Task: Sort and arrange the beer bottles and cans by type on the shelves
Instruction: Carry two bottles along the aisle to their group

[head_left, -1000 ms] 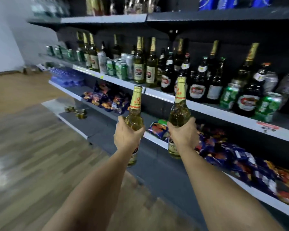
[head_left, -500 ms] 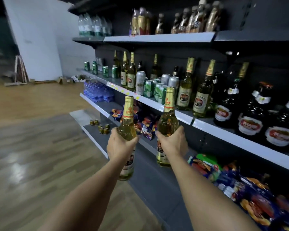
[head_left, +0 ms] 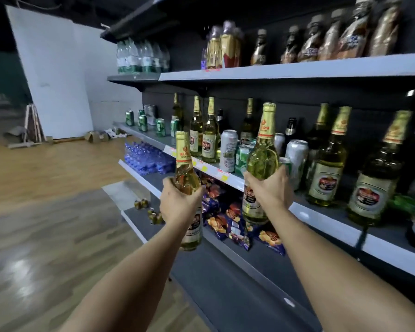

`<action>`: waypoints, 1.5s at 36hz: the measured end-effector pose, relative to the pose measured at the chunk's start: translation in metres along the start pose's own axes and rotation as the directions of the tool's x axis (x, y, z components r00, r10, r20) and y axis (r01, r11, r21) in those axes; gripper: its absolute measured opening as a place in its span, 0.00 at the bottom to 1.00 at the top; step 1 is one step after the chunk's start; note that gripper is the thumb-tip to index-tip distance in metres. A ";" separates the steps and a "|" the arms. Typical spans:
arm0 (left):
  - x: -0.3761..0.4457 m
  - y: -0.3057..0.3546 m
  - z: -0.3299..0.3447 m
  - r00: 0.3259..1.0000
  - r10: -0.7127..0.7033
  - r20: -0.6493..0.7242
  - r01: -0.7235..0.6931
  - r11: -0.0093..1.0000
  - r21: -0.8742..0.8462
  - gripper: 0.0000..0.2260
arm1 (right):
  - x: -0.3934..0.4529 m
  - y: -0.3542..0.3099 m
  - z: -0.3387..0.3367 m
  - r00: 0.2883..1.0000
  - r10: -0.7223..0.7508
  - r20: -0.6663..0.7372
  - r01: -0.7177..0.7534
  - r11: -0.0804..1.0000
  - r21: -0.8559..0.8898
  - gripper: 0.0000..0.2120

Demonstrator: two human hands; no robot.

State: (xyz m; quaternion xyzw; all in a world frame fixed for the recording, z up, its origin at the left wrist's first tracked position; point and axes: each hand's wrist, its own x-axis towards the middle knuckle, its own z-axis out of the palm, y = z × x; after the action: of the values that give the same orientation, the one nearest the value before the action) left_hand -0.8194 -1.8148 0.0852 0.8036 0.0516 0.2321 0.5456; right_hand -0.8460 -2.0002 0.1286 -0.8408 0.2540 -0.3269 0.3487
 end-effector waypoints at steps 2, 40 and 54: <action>0.033 -0.006 0.007 1.000 0.023 0.019 -0.023 1.000 -0.015 0.28 | 0.011 -0.014 0.023 1.000 0.004 -0.026 -0.004 1.000 -0.001 0.39; 0.615 -0.074 0.154 0.993 0.117 0.022 -0.109 0.967 -0.230 0.26 | 0.265 -0.264 0.484 1.000 0.003 0.006 -0.004 0.978 0.208 0.40; 0.739 -0.107 0.238 0.915 0.210 0.344 -0.099 0.945 -0.313 0.26 | 0.352 -0.287 0.597 0.973 0.167 -0.159 -0.150 0.982 0.117 0.40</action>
State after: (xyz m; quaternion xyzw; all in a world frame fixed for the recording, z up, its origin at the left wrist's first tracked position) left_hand -0.0437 -1.7269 0.1524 0.7462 -0.1517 0.1229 0.6365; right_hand -0.1238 -1.7994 0.1517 -0.7679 0.3314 -0.3806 0.3946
